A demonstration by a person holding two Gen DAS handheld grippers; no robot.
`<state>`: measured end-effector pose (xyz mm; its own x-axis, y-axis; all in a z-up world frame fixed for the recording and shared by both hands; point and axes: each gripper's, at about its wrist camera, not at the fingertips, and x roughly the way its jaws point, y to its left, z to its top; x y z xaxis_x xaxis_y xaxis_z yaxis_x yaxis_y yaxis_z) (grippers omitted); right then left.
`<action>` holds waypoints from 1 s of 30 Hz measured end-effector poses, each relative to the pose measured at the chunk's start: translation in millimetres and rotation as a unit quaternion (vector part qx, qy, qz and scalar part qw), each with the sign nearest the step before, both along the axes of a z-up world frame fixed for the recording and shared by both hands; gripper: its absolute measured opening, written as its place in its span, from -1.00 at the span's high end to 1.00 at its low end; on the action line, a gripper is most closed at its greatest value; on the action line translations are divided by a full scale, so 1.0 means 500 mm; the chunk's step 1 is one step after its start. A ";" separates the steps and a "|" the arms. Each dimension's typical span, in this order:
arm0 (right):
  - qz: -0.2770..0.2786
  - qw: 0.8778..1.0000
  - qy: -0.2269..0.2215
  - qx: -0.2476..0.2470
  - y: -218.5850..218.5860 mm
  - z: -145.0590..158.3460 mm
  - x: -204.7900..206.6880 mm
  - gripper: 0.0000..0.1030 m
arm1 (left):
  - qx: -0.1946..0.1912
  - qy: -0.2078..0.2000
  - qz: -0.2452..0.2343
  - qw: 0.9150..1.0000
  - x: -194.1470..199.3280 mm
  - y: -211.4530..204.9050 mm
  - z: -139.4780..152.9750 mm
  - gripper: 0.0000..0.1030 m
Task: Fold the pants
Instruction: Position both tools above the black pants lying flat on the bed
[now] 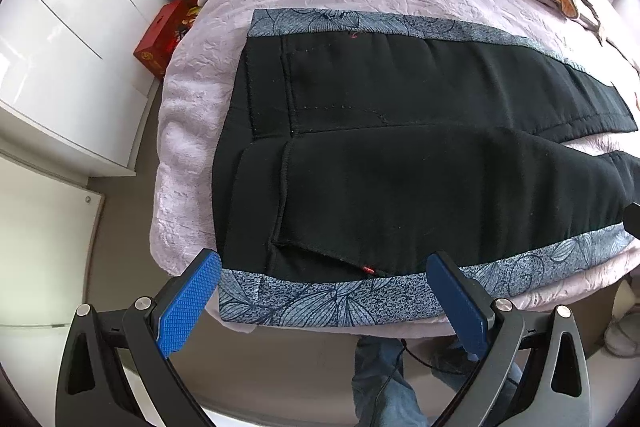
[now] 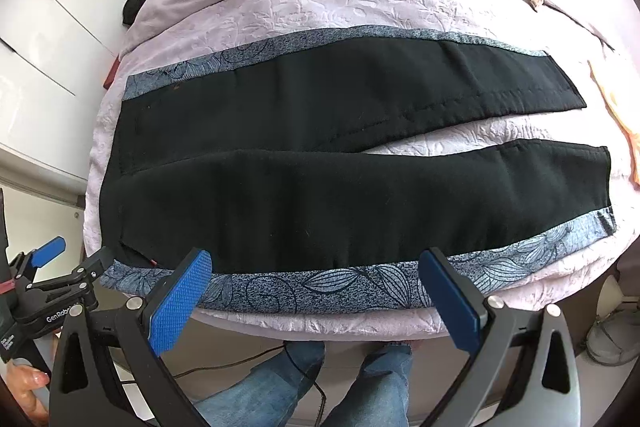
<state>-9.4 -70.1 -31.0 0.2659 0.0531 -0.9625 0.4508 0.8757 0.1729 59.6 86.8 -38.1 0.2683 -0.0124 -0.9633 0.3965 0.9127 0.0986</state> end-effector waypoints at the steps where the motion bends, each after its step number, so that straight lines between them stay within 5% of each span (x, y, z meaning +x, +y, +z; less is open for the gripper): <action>1: 0.000 1.000 0.002 0.004 -0.002 -0.002 -0.003 -1.00 | 0.001 0.001 0.001 1.000 0.001 -0.001 -0.001 -1.00; 30: -0.005 1.000 0.001 0.017 -0.002 -0.010 -0.004 -1.00 | 0.004 0.013 0.011 1.000 0.007 -0.001 -0.016 -1.00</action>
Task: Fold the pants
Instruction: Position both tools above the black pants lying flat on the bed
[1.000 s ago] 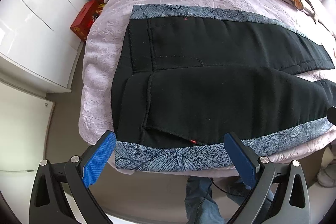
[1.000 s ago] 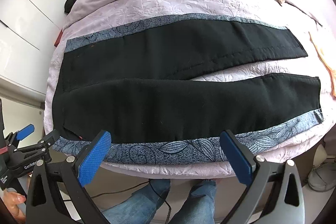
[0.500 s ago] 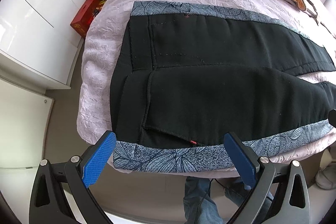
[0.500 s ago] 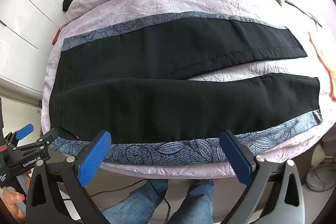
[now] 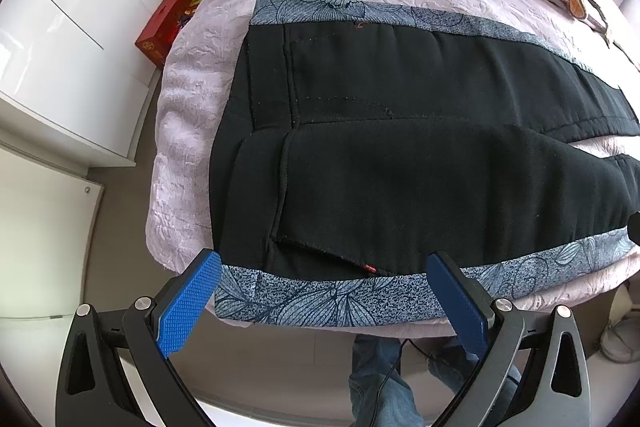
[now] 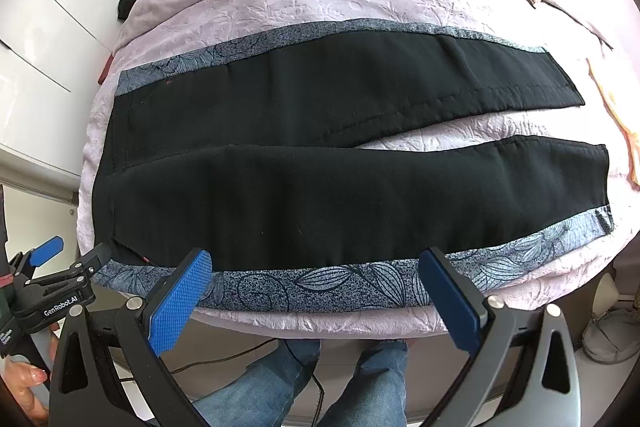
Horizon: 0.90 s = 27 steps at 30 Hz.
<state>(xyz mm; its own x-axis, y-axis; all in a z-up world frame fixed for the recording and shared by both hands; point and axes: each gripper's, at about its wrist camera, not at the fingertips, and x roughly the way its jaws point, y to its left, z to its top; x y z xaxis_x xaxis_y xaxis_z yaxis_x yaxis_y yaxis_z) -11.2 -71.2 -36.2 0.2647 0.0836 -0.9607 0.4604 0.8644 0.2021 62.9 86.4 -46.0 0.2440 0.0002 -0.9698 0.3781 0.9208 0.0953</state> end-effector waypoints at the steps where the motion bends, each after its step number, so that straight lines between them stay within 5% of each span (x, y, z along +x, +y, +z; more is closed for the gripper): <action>1: 0.000 1.000 0.000 0.000 0.001 0.000 -0.001 -1.00 | -0.001 0.000 0.000 1.000 -0.001 0.000 0.000 -1.00; 27: -0.008 0.999 -0.014 0.045 -0.011 -0.091 -0.003 -1.00 | 0.006 0.017 0.021 1.000 0.015 -0.011 -0.070 -1.00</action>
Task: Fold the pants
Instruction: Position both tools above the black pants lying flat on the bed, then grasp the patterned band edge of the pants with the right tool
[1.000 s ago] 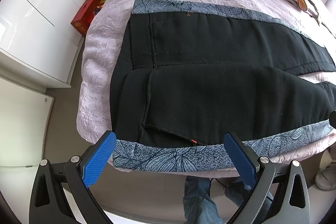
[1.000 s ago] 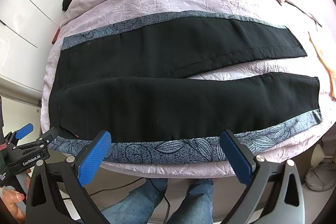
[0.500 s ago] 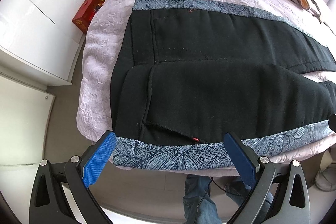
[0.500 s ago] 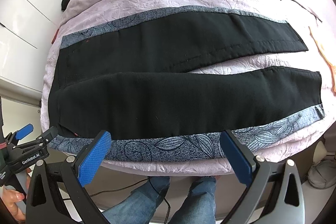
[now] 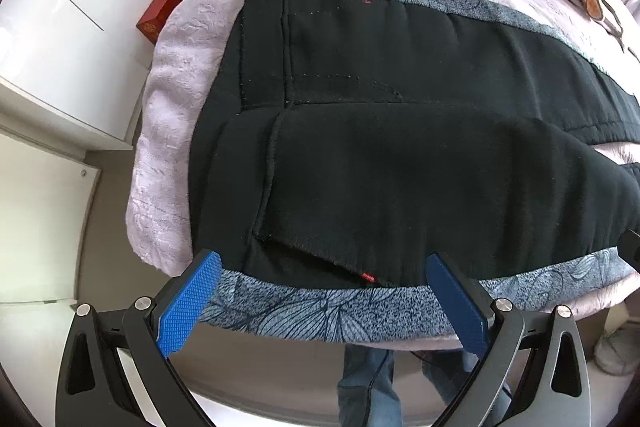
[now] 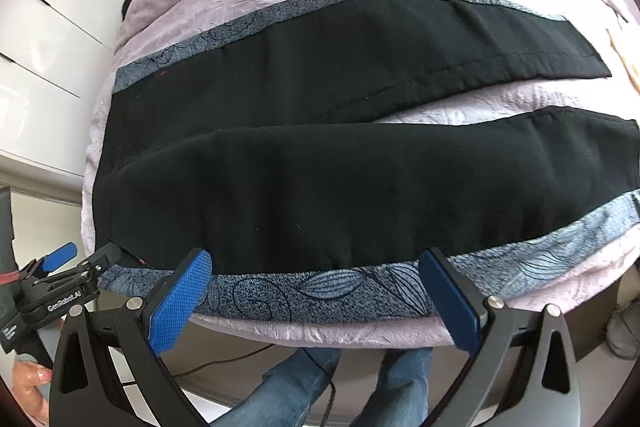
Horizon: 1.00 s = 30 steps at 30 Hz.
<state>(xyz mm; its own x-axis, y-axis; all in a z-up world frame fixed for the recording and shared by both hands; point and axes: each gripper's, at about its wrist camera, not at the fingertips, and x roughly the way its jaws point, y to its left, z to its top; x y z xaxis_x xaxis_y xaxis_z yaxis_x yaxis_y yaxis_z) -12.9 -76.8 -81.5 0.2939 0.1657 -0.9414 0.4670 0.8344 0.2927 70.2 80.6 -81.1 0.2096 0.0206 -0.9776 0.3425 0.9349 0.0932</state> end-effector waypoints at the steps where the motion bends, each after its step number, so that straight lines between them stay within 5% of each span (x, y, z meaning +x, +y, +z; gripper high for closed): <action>1: 0.001 1.000 -0.003 0.003 -0.001 -0.007 0.002 -1.00 | 0.001 -0.001 0.001 1.000 0.001 -0.002 -0.004 -1.00; 11: 0.006 1.000 0.012 0.002 -0.015 -0.020 -0.011 -1.00 | -0.016 -0.004 0.002 1.000 0.012 -0.011 -0.018 -1.00; 15: 0.010 0.995 -0.030 0.099 -0.009 -0.027 -0.022 -1.00 | -0.093 -0.004 0.003 0.996 0.013 0.025 -0.007 -1.00; 18: 0.018 0.971 -0.076 0.227 0.019 -0.052 -0.029 -1.00 | -0.150 0.002 0.003 0.989 0.006 0.066 -0.010 -1.00; 20: 0.021 0.946 -0.090 0.311 0.054 -0.084 -0.036 -0.86 | -0.188 0.022 0.011 0.982 0.001 0.096 -0.021 -1.00; 22: 0.021 0.929 -0.084 0.361 0.090 -0.124 -0.042 -0.13 | -0.216 0.031 0.025 0.976 -0.009 0.120 -0.025 -1.00; 26: 0.003 0.925 -0.040 0.379 0.123 -0.206 -0.074 -0.09 | -0.242 0.047 0.041 0.968 -0.040 0.160 -0.024 -1.00; 30: -0.026 0.929 -0.043 0.366 0.104 -0.214 -0.110 -0.09 | -0.246 0.059 0.041 0.967 -0.066 0.176 -0.025 -1.00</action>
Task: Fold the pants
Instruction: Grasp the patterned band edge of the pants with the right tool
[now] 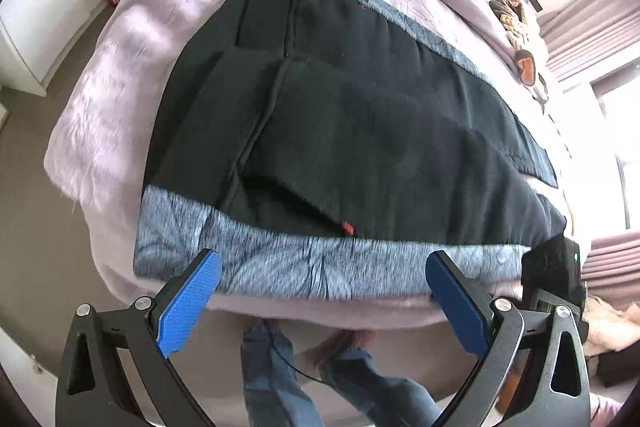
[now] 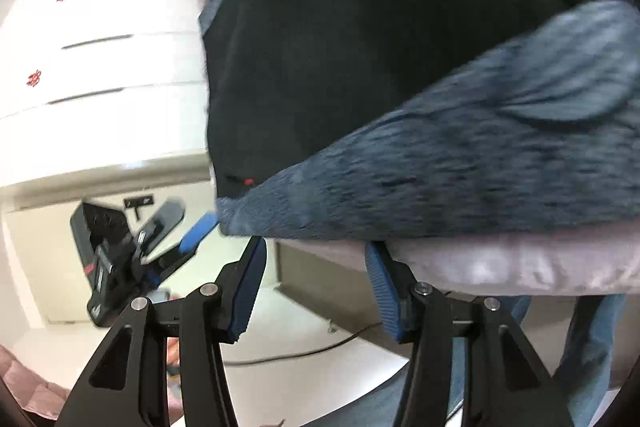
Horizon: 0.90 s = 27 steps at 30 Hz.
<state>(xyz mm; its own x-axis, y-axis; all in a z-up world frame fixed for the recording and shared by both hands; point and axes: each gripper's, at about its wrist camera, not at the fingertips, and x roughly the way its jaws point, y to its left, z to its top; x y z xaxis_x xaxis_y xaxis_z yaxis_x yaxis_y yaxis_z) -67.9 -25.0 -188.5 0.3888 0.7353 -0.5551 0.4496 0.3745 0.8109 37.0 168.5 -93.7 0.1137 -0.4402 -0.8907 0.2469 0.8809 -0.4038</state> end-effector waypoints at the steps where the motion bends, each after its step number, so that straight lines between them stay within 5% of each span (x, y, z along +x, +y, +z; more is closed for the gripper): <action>1: -0.015 1.000 -0.006 0.001 -0.004 0.004 0.002 -0.09 | -0.002 0.005 -0.001 1.000 -0.008 0.001 -0.002 -1.00; 6: -0.092 0.994 -0.034 0.047 -0.041 0.012 0.011 -0.09 | -0.012 0.027 -0.004 1.000 -0.019 -0.004 -0.026 -1.00; 9: -0.111 0.989 -0.059 0.077 -0.049 0.034 0.031 0.32 | -0.049 0.039 0.010 0.998 -0.021 -0.020 -0.014 -1.00; 14: -0.126 0.980 -0.103 0.112 -0.063 0.082 0.053 0.31 | -0.132 0.067 0.041 0.988 -0.002 -0.071 -0.004 -1.00; 18: -0.127 0.978 -0.120 0.118 -0.068 0.114 0.067 0.31 | -0.126 0.051 0.094 0.986 0.044 -0.065 -0.017 -1.00; 22: -0.110 0.983 -0.116 0.095 -0.070 0.115 0.067 0.31 | -0.123 0.047 0.127 0.983 0.077 -0.037 -0.036 -0.49; 27: -0.144 0.983 -0.088 0.071 -0.092 0.053 0.018 0.31 | -0.066 0.012 0.039 0.997 0.081 -0.061 -0.048 0.13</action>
